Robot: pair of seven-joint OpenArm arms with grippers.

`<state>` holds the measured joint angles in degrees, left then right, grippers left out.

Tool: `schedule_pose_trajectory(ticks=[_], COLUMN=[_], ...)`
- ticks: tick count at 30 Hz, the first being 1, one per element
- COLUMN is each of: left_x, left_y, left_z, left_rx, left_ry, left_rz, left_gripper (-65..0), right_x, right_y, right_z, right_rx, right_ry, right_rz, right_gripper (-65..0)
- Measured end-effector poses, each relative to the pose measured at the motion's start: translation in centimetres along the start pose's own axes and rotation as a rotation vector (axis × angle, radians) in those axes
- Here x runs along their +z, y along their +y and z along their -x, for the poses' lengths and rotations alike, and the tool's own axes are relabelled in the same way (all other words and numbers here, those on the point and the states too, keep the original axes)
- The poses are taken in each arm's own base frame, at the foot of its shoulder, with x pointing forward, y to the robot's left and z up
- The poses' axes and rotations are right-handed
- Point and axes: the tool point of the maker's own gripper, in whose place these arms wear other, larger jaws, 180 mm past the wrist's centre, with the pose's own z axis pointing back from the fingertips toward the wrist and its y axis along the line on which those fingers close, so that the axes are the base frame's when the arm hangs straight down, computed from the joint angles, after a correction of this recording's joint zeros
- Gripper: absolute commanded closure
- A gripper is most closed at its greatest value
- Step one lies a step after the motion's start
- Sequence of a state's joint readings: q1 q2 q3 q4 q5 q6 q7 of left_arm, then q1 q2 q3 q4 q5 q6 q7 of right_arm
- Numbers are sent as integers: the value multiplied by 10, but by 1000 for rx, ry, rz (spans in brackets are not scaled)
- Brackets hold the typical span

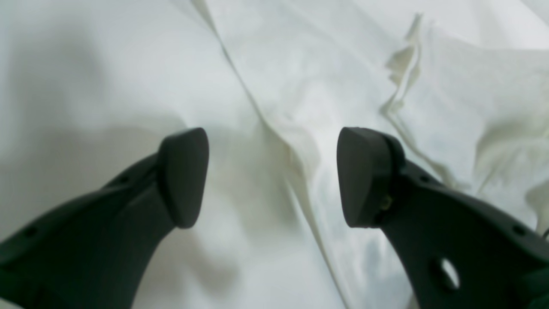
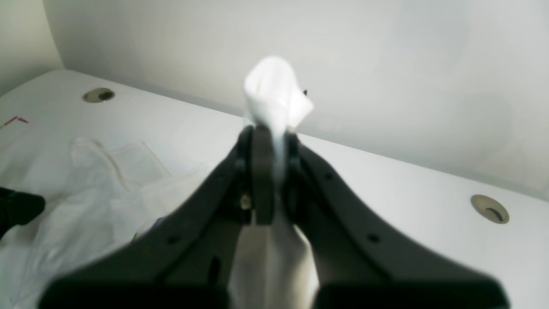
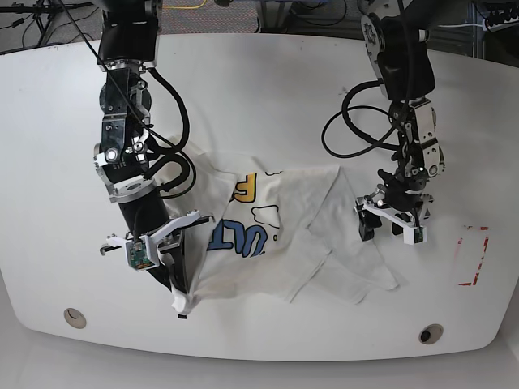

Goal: Fold the T-shirt properly
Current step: 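Lower the left gripper onto the shirt's opposite side, then shift the open left gripper along the shirt's side edge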

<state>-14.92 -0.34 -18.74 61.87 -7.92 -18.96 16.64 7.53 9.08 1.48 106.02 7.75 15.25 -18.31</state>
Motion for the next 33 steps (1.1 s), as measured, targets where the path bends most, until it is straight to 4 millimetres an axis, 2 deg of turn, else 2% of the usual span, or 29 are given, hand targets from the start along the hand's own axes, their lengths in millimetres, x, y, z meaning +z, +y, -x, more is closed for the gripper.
schedule_pose_trajectory(ticks=[5, 9, 16, 22, 26, 33], left_x=[-4, -12, -22, -24, -24, -24], left_y=[3, 5, -8, -13, -13, -12], left_z=[-5, -1, 6, 14, 15, 18], left_rx=[13, 54, 79, 87, 87, 83], left_ry=[-27, -28, 1, 29, 38, 65], left_rz=[-1, -14, 15, 24, 24, 22], left_gripper=[-443, -442, -436, -406, -338, -157], right_x=[0, 0, 1, 2, 3, 2], right_y=[0, 0, 0, 1, 1, 2], right_z=[0, 0, 1, 5, 6, 7], right_rx=[0, -1, -1, -4, -5, -10], right_ry=[0, 0, 3, 12, 14, 20], right_rz=[0, 0, 0, 0, 1, -1], right_gripper=[-9, -9, -12, -11, -11, -11])
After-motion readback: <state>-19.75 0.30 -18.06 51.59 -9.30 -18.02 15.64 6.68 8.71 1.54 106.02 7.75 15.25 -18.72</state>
